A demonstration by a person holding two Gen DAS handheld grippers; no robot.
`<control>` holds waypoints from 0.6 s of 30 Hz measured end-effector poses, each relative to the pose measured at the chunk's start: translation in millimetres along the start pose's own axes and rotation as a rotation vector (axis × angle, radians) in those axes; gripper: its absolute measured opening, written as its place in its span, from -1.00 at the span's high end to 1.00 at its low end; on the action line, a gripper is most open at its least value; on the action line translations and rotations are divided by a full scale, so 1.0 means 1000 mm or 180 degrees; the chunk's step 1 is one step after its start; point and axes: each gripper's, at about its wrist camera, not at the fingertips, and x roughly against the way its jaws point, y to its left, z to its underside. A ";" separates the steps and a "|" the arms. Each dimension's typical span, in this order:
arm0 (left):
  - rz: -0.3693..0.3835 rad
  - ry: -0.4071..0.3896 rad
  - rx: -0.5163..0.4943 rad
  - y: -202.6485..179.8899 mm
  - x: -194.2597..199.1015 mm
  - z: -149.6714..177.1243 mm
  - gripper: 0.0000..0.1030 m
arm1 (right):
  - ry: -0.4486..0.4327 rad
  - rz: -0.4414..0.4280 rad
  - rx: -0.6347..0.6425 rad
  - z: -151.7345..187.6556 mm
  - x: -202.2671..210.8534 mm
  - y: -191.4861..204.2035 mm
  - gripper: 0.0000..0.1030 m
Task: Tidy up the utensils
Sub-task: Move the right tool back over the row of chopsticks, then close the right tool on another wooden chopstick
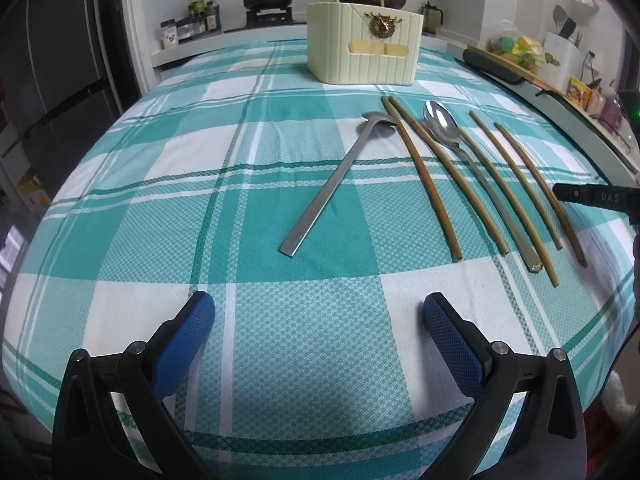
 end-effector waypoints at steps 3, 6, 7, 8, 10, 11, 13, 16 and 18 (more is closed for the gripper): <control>-0.0001 -0.0003 0.0003 0.000 0.000 0.000 -0.99 | 0.0058 0.0007 -0.0046 0.001 -0.003 -0.005 0.75; -0.0002 -0.0003 0.0006 0.000 0.000 0.000 -0.99 | -0.0053 -0.0119 -0.0326 0.000 0.004 -0.016 0.74; -0.0005 -0.0004 0.0006 0.000 0.000 0.000 -0.99 | -0.0080 -0.0148 -0.0352 -0.001 0.006 -0.016 0.74; -0.0010 -0.0005 0.0008 0.000 0.000 0.000 -0.99 | -0.0065 -0.0205 -0.0342 -0.002 0.006 -0.016 0.74; -0.0018 -0.0008 0.0015 -0.001 0.000 -0.001 -0.99 | -0.0008 -0.0351 -0.0359 -0.002 0.003 -0.013 0.74; -0.0020 -0.0008 0.0017 -0.001 0.000 -0.001 -0.99 | 0.0031 -0.0363 -0.0336 -0.002 0.000 -0.011 0.74; -0.0019 -0.0008 0.0017 0.000 0.000 -0.001 -0.99 | 0.0064 -0.0313 -0.0278 -0.002 -0.003 -0.006 0.74; -0.0022 -0.0009 0.0019 -0.001 0.000 -0.001 -0.99 | 0.0139 -0.0238 -0.0197 -0.005 -0.005 0.001 0.75; -0.0019 -0.0009 0.0016 0.000 0.000 -0.001 -0.99 | 0.0161 -0.0118 -0.0060 -0.009 -0.006 0.008 0.74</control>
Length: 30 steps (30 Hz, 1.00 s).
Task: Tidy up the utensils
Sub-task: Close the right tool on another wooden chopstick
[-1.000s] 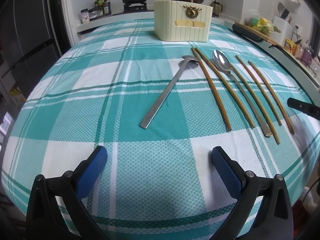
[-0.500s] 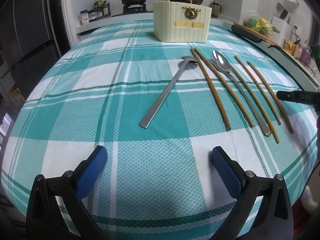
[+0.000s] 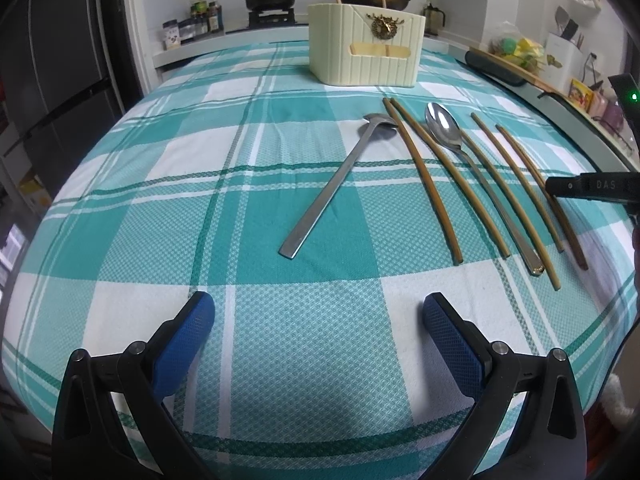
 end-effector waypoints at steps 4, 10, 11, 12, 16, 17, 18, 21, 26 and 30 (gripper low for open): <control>0.0008 0.0002 -0.0006 0.000 0.000 0.000 -0.99 | -0.0042 0.0265 0.0185 -0.006 -0.005 0.004 0.75; 0.0034 0.0030 -0.0040 0.001 0.000 0.000 -0.99 | -0.0074 0.0346 0.0314 -0.002 -0.004 0.002 0.78; 0.0058 0.0068 -0.0062 0.001 0.000 -0.002 -0.99 | -0.0087 0.0387 0.0326 -0.001 -0.002 0.001 0.78; 0.0090 0.0110 -0.0088 0.002 0.000 -0.004 -0.99 | -0.0100 0.0440 0.0320 0.002 -0.001 -0.001 0.78; 0.0260 0.0113 -0.0168 0.010 0.008 -0.021 -0.99 | -0.0207 0.0584 0.0297 0.011 0.004 -0.009 0.73; 0.0305 0.0100 -0.0205 0.012 0.010 -0.028 -0.99 | -0.0232 0.0568 0.0267 0.013 0.006 -0.011 0.73; 0.0354 0.0084 -0.0258 0.013 0.012 -0.038 -0.99 | -0.0251 0.0549 0.0253 0.014 0.006 -0.013 0.73; 0.0493 0.0138 -0.0459 0.012 0.006 -0.071 -0.99 | -0.0297 0.0507 0.0242 0.016 0.006 -0.015 0.73; 0.0318 0.0176 -0.0958 -0.013 -0.032 -0.105 -0.99 | -0.0347 0.0500 0.0198 0.017 0.006 -0.016 0.73; 0.0115 0.0280 -0.1278 -0.035 -0.064 -0.110 -0.98 | -0.0383 0.0455 0.0120 0.020 0.007 -0.019 0.73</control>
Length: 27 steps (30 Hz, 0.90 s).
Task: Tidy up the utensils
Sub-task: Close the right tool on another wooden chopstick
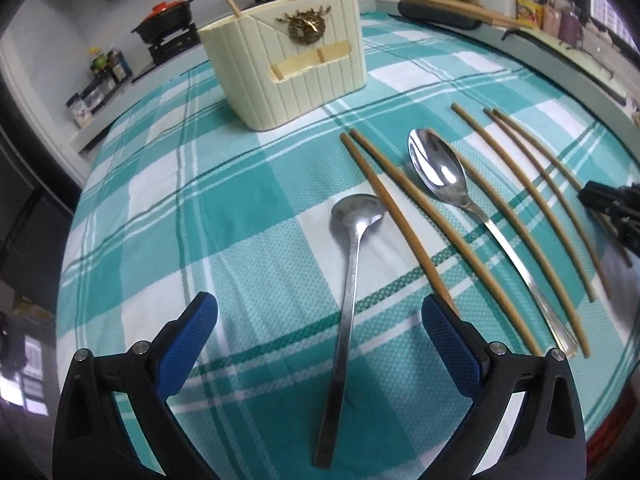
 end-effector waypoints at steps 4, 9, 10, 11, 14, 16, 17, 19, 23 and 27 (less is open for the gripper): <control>-0.0160 0.0019 -0.0063 0.001 -0.011 -0.006 -0.98 | -0.0013 -0.0030 -0.0043 0.001 0.000 -0.002 0.73; -0.0194 0.0121 0.0141 0.025 -0.016 -0.005 -0.98 | -0.0037 -0.0076 -0.0073 0.002 0.001 -0.004 0.73; -0.0188 0.0127 0.0172 0.029 -0.016 -0.004 -0.98 | -0.0040 -0.0080 -0.0076 0.002 0.001 -0.004 0.73; -0.0173 0.0128 0.0194 0.033 -0.014 -0.003 -0.98 | -0.0045 -0.0082 -0.0078 0.002 0.001 -0.004 0.73; -0.0207 0.0108 0.0218 0.039 -0.010 -0.002 -0.98 | -0.0061 -0.0083 -0.0084 0.002 0.001 -0.004 0.73; -0.0215 0.0103 0.0232 0.043 -0.010 -0.002 -0.98 | -0.0066 -0.0080 -0.0085 0.003 0.001 -0.004 0.73; -0.0217 0.0104 0.0248 0.046 -0.010 -0.002 -0.98 | -0.0065 -0.0077 -0.0086 0.003 0.001 -0.004 0.73; -0.0220 0.0112 0.0285 0.050 -0.011 -0.001 -0.98 | -0.0064 -0.0080 -0.0084 0.003 0.001 -0.004 0.73; -0.0225 0.0121 0.0361 0.059 -0.011 0.003 -0.98 | -0.0059 -0.0071 -0.0078 0.003 0.001 -0.004 0.73; -0.0188 0.0137 0.0472 0.068 -0.010 0.009 -0.98 | -0.0062 -0.0056 -0.0069 0.003 0.002 -0.003 0.72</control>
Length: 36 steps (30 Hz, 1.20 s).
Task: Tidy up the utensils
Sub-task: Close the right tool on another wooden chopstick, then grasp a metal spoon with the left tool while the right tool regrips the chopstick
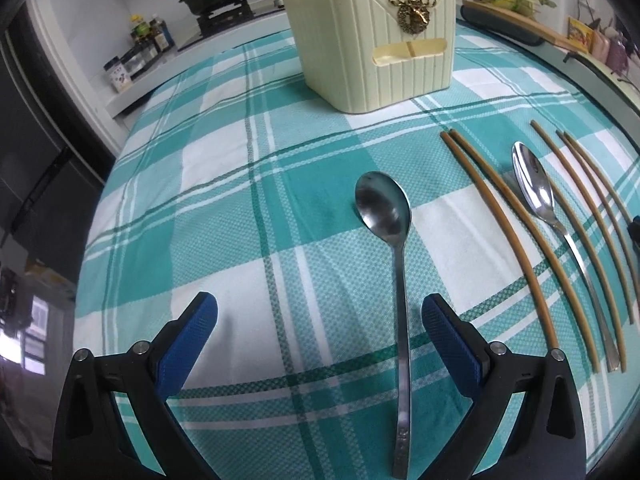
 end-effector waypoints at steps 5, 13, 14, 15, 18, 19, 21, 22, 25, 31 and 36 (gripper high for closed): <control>0.0219 0.0054 0.0132 0.005 0.006 0.017 -0.98 | 0.0019 -0.0035 0.0009 -0.001 0.000 -0.002 0.72; 0.0784 0.0144 0.0294 -0.014 0.019 0.053 -0.90 | 0.0122 -0.0169 0.0029 -0.004 -0.001 -0.008 0.71; 0.0792 0.0084 0.0266 -0.018 0.023 0.055 -0.90 | 0.0126 -0.0170 0.0036 -0.003 -0.001 -0.008 0.71; 0.0856 0.0061 0.0243 -0.022 0.025 0.057 -0.90 | 0.0126 -0.0168 0.0044 -0.003 -0.001 -0.008 0.71; 0.1053 -0.0007 0.0241 -0.034 0.033 0.059 -0.90 | 0.0127 -0.0150 0.0064 -0.002 0.000 -0.006 0.71; 0.1130 -0.0016 0.0238 -0.037 0.035 0.060 -0.90 | 0.0131 -0.0151 0.0065 -0.003 0.000 -0.006 0.71; 0.1185 -0.0033 0.0221 -0.043 0.038 0.060 -0.90 | 0.0142 -0.0172 0.0061 -0.003 -0.001 -0.007 0.71; 0.1192 -0.0041 0.0226 -0.043 0.039 0.061 -0.90 | 0.0149 -0.0184 0.0062 -0.003 -0.001 -0.008 0.71; 0.1204 -0.0053 0.0380 -0.035 0.041 0.061 -0.90 | 0.0179 -0.0198 0.0098 -0.005 -0.002 -0.009 0.71; 0.1021 -0.0104 0.0700 0.000 0.050 0.056 -0.90 | 0.0341 -0.0304 0.0235 -0.008 0.000 -0.011 -0.06; 0.0790 -0.0085 0.0454 0.008 0.045 0.040 -0.90 | 0.0441 -0.0273 0.0459 -0.009 -0.002 -0.011 -0.06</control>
